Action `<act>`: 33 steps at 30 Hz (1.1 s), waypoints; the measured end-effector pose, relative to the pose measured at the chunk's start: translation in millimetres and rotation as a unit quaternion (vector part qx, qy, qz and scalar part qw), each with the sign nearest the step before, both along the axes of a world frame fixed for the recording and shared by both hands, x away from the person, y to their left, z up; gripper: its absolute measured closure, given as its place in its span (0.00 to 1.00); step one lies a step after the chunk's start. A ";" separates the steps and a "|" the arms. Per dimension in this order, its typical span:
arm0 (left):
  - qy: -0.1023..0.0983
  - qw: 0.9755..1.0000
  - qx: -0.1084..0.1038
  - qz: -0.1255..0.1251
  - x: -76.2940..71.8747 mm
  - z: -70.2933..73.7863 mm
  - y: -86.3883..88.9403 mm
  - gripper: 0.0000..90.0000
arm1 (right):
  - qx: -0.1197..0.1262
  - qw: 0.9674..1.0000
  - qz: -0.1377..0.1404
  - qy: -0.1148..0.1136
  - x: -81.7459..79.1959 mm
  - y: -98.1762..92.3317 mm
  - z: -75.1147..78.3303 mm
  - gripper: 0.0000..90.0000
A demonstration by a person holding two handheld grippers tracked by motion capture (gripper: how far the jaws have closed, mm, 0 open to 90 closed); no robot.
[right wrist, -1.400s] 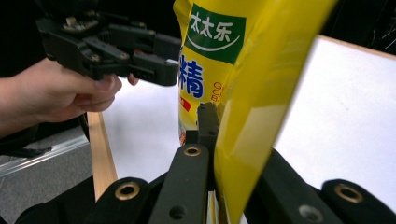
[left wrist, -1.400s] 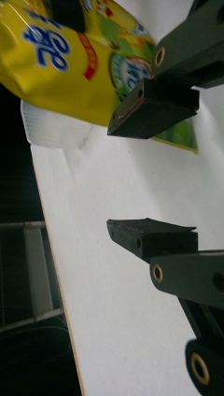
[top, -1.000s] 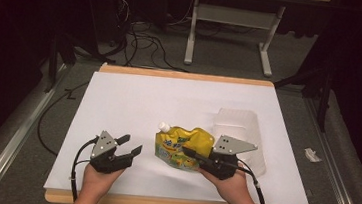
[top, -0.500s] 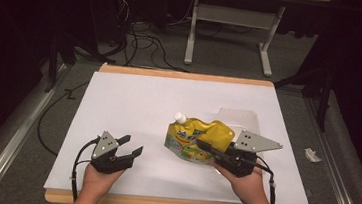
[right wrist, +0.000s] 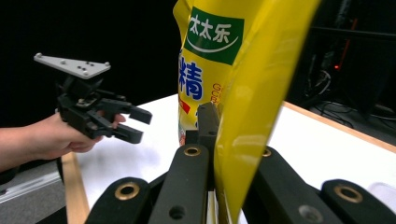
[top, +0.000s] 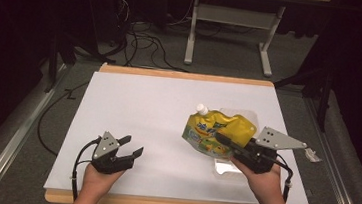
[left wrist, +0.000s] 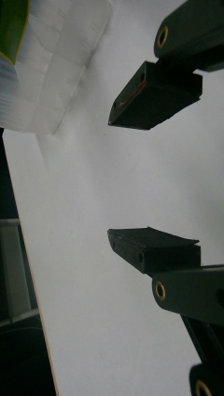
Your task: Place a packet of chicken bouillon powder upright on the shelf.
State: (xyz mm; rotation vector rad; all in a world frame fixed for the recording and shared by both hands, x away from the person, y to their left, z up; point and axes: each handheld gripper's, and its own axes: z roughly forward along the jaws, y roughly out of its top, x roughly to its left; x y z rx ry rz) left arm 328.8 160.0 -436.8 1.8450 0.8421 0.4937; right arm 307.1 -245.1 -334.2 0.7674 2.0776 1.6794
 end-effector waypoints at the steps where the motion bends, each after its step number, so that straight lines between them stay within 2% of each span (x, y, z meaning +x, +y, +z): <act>1: 0.000 1.000 0.000 0.000 0.0 0.1 0.0 0.44 | 0.001 1.000 -0.003 -0.001 0.5 -3.3 0.4 1.00; 11: -0.001 1.000 0.003 -0.005 -0.1 0.2 -0.5 0.44 | 0.009 0.999 -0.053 -0.006 6.0 -41.7 3.8 1.00; 13: -0.001 1.000 0.004 -0.005 0.0 0.1 -0.7 0.44 | 0.009 0.998 -0.068 0.001 10.2 -53.7 1.6 1.00; 19: 0.001 1.000 0.006 -0.006 0.4 -0.4 -1.2 0.44 | 0.010 0.996 -0.086 0.016 20.7 -71.7 -7.1 1.00; 23: 0.001 1.000 0.007 -0.006 -0.2 -0.4 -1.5 0.44 | 0.002 0.996 -0.090 0.028 30.9 -82.7 -14.1 1.00; 28: 0.000 1.000 0.010 -0.005 -0.9 -0.4 -0.8 0.44 | -0.021 0.995 -0.089 0.031 43.9 -88.0 -16.1 1.00; 33: 0.000 1.000 0.011 -0.003 -0.8 -0.4 -0.2 0.44 | -0.021 0.996 -0.078 0.042 58.9 -88.2 -19.4 1.00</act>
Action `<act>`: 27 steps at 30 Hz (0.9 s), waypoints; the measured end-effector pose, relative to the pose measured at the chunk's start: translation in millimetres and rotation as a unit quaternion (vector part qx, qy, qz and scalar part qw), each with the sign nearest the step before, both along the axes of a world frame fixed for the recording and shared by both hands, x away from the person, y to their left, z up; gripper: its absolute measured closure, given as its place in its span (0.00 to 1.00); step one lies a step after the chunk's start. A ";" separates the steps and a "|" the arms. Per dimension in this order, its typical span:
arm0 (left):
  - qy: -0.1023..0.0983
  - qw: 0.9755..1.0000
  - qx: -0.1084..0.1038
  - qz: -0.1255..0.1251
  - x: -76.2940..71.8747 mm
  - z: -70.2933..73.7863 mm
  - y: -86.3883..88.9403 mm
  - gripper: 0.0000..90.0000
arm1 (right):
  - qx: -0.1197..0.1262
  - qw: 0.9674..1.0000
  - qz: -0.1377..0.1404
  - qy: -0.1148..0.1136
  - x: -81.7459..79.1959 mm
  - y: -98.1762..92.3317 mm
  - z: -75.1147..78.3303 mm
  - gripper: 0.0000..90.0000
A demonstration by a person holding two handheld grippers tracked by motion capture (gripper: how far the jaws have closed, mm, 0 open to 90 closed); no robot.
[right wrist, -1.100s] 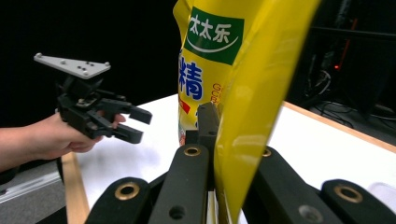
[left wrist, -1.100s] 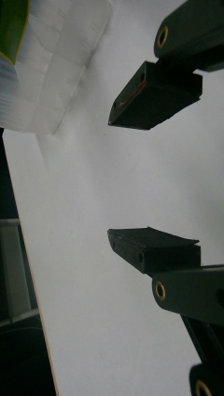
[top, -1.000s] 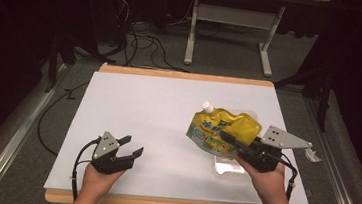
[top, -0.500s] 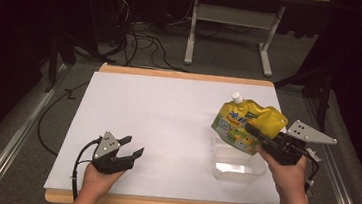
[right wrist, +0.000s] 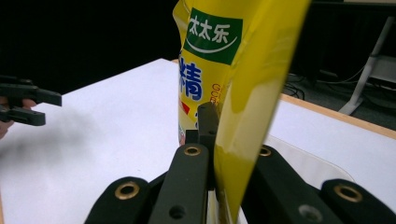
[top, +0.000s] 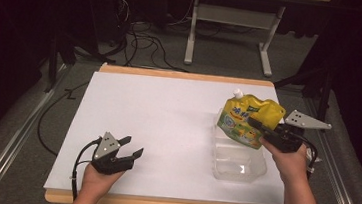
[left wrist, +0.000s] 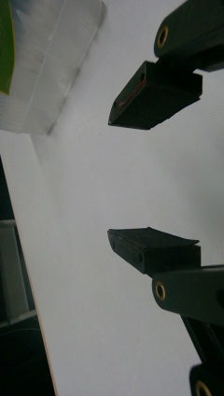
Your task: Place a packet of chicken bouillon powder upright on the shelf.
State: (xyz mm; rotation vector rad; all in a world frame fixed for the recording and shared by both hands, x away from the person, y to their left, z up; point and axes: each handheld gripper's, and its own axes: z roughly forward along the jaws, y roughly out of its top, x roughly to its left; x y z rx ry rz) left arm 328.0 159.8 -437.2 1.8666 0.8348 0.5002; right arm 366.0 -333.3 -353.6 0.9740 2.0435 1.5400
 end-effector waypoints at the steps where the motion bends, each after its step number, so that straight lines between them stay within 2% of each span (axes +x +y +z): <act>1: 0.000 1.000 0.000 0.000 -0.1 0.0 0.1 0.44 | -0.001 1.000 0.002 0.001 3.3 0.2 -1.3 1.00; 2: 0.000 1.000 0.000 0.000 -0.2 0.0 0.2 0.44 | -0.002 1.000 0.008 0.004 8.4 0.4 -3.7 1.00; 7: 0.001 1.000 0.000 0.000 -0.1 -0.3 0.9 0.44 | -0.005 1.000 0.010 0.009 14.1 -1.2 -8.4 1.00; 15: 0.004 1.000 0.003 -0.002 -0.3 -0.8 -0.2 0.44 | 0.008 1.000 0.019 0.007 12.3 -6.5 -12.4 1.00; 19: 0.006 1.000 0.005 -0.003 0.2 -1.6 -0.9 0.44 | -0.003 1.000 0.025 0.003 10.5 -5.3 -12.1 1.00; 27: 0.007 1.000 0.007 -0.005 0.2 -1.9 -1.4 0.44 | -0.015 0.999 0.023 0.017 13.2 -2.2 -19.9 1.00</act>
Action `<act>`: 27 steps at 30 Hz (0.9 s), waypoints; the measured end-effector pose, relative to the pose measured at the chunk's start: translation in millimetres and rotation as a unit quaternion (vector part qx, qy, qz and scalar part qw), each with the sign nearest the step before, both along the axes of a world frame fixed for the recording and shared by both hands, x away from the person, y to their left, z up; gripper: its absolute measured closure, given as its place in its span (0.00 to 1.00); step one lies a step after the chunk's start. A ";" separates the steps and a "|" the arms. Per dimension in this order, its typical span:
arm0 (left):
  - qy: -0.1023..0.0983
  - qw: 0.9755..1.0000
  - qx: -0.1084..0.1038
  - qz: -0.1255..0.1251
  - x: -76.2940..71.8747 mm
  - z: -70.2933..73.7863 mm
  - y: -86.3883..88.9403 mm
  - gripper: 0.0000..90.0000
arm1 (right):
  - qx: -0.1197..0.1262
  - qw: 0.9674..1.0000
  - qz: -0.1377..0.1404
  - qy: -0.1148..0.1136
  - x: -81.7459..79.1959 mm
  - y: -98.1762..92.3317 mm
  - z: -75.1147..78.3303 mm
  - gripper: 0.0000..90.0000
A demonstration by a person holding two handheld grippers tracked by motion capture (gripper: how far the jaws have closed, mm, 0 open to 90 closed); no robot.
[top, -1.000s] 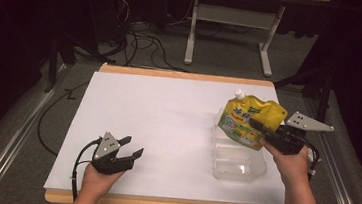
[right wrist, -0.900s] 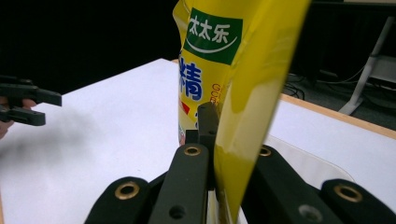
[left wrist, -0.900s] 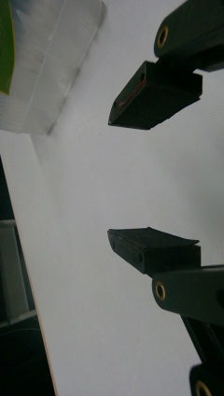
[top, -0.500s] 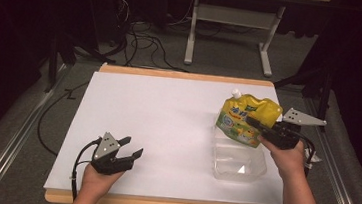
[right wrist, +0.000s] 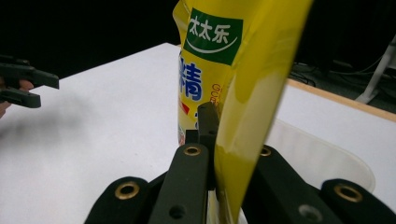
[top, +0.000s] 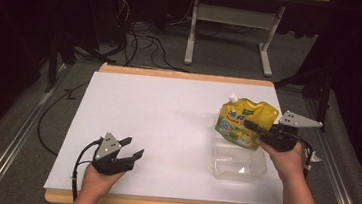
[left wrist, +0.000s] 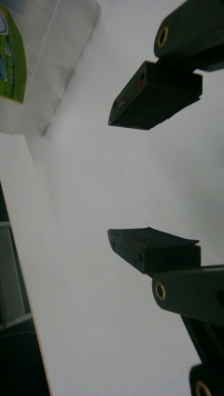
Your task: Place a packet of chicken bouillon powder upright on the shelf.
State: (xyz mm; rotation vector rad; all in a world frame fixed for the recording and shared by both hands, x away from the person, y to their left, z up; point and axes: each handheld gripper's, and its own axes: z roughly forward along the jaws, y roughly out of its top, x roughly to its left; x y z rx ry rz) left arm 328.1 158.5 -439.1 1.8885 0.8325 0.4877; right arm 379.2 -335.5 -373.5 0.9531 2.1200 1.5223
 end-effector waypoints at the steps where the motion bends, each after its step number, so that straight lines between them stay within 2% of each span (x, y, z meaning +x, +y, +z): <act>1: 0.000 1.000 0.000 -0.001 0.1 -0.1 -0.1 0.44 | 0.001 1.000 -0.004 0.005 0.2 0.1 -2.6 1.00; 7: 0.001 1.000 0.002 -0.001 0.8 -0.8 -0.9 0.44 | 0.002 1.000 -0.014 0.008 -1.7 0.4 -7.0 1.00; 9: 0.002 1.000 0.002 -0.002 0.6 -0.9 -1.4 0.44 | -0.009 1.000 -0.020 0.014 -2.7 4.9 -9.4 1.00; 14: 0.002 1.000 0.003 -0.004 0.2 -0.7 -1.6 0.44 | -0.012 0.999 -0.025 0.020 -2.9 8.1 -12.5 0.99; 23: 0.004 1.000 0.003 -0.007 0.3 -1.1 -2.3 0.44 | -0.015 0.999 -0.032 0.030 -2.8 5.5 -22.4 0.98; 27: 0.004 1.000 0.004 -0.008 0.2 -1.2 -2.5 0.44 | -0.021 0.999 -0.037 0.033 -3.9 3.1 -23.0 0.94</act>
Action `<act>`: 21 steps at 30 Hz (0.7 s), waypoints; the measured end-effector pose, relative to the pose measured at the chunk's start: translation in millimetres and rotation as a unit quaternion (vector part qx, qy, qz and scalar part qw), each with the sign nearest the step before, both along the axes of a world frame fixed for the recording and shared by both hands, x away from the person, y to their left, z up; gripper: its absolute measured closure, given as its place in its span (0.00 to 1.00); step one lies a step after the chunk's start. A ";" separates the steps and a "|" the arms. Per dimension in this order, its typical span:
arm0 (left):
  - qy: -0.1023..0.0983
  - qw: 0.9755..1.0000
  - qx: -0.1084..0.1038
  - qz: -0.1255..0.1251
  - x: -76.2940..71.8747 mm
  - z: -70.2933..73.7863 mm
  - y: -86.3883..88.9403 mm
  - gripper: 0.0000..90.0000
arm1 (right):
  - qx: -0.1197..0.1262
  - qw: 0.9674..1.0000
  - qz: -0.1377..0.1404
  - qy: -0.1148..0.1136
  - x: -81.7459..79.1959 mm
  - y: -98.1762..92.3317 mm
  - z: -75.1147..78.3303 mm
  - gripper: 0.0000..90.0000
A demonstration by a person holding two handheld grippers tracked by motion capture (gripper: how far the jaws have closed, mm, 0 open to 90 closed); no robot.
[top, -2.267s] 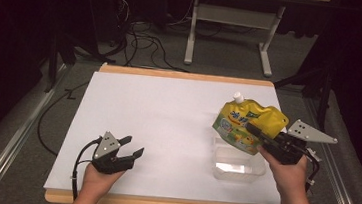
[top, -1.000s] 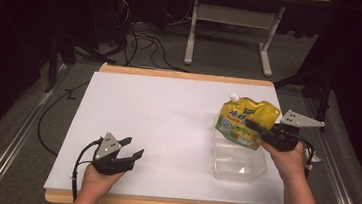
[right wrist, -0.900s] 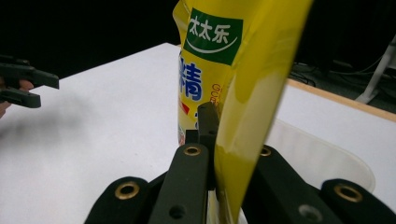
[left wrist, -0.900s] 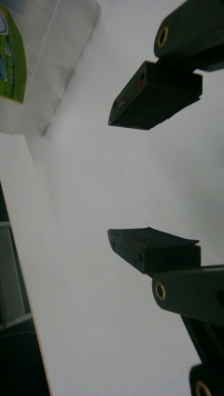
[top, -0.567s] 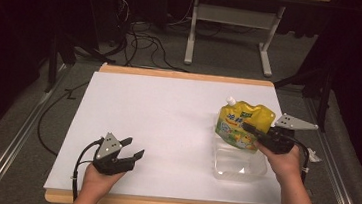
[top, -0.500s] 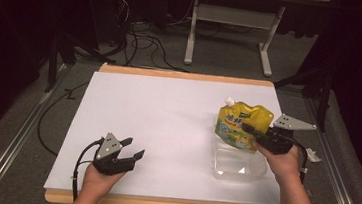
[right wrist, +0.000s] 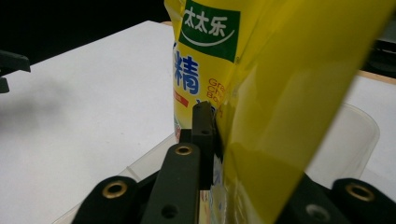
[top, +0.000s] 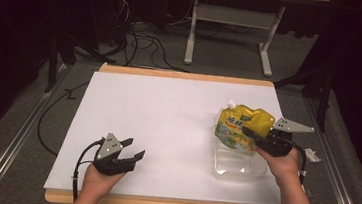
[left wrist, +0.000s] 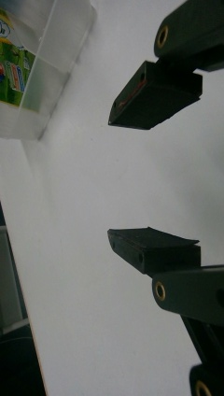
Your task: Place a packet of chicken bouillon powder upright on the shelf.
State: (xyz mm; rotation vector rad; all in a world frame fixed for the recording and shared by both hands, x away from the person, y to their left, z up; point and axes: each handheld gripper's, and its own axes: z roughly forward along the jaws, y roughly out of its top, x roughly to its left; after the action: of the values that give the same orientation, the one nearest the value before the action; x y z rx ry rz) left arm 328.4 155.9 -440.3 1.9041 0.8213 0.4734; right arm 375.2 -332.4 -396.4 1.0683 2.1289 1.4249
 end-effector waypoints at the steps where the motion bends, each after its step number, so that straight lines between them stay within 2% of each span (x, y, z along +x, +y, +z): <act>1: 0.000 1.000 -0.001 0.000 0.0 0.0 0.0 0.44 | 0.000 1.000 -0.001 -0.003 -0.3 0.3 0.4 0.90; 3: 0.001 1.000 -0.003 -0.001 -0.2 0.1 -0.2 0.44 | -0.003 1.000 -0.005 -0.005 -1.7 0.9 1.6 0.83; 4: 0.000 1.000 -0.005 -0.001 -0.5 0.5 -0.4 0.44 | -0.003 1.000 -0.010 -0.008 -4.4 1.0 3.5 0.71; 5: 0.000 1.000 -0.005 -0.001 -0.5 0.5 -0.4 0.44 | -0.003 1.000 -0.010 -0.008 -4.4 1.0 3.5 0.71; 10: -0.002 1.000 -0.007 -0.010 -3.2 2.0 -3.6 0.44 | 0.007 0.999 -0.032 -0.015 -12.6 -1.6 9.9 0.49; 13: -0.001 1.000 -0.010 -0.014 -4.5 2.9 -5.5 0.44 | 0.012 0.998 -0.055 -0.019 -19.4 -4.7 13.6 0.38; 14: -0.001 1.000 -0.014 -0.016 -5.7 3.7 -6.8 0.44 | 0.015 0.997 -0.067 -0.028 -25.1 -7.6 16.2 0.34; 21: -0.002 1.000 -0.017 -0.026 -9.4 5.7 -10.8 0.44 | 0.023 0.995 -0.086 -0.049 -47.0 -15.6 24.0 0.29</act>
State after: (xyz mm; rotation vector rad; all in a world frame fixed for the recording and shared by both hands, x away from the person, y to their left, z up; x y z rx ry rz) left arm 319.0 145.1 -434.6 1.8873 0.7717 0.4287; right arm 328.2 -348.0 -372.5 1.1451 1.8960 1.4209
